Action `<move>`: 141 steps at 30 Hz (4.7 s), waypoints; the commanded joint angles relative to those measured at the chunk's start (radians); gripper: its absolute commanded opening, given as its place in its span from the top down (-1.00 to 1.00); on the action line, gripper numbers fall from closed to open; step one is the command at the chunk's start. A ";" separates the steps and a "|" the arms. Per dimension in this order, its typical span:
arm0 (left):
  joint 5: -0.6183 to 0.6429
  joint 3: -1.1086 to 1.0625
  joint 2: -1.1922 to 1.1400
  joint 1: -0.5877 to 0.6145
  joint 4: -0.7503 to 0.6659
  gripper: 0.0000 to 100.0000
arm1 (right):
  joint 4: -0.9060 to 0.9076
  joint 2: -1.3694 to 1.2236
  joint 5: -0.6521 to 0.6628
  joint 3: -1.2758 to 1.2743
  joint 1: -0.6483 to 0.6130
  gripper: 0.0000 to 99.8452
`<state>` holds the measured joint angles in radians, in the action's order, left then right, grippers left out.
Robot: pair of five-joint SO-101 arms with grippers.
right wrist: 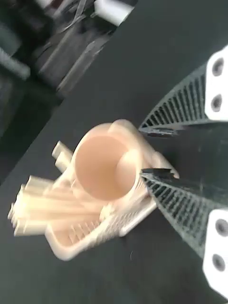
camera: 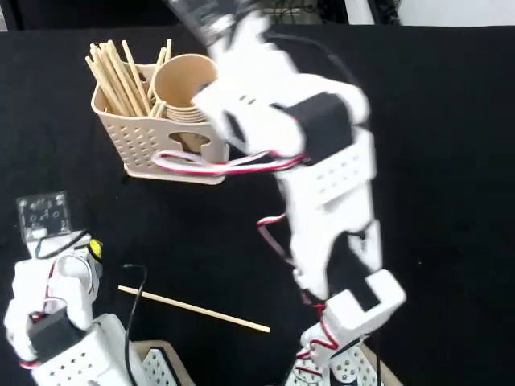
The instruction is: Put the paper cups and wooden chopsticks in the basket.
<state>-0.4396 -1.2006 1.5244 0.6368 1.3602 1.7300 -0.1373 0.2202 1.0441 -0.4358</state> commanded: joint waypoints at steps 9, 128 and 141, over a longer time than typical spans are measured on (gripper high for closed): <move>-0.408 0.547 -0.703 -0.674 0.212 0.46 | 0.037 0.430 0.160 -0.335 0.477 0.76; 0.420 0.355 -0.029 -0.722 -0.328 0.94 | -0.532 0.111 0.422 -1.989 0.147 0.95; 0.420 0.369 -0.069 -0.717 -0.333 0.94 | -0.667 0.249 0.371 -2.147 -0.031 0.96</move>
<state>-0.0253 -0.8784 1.4645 -0.0921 1.0441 1.0610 0.1143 0.5623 -0.9889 -0.3606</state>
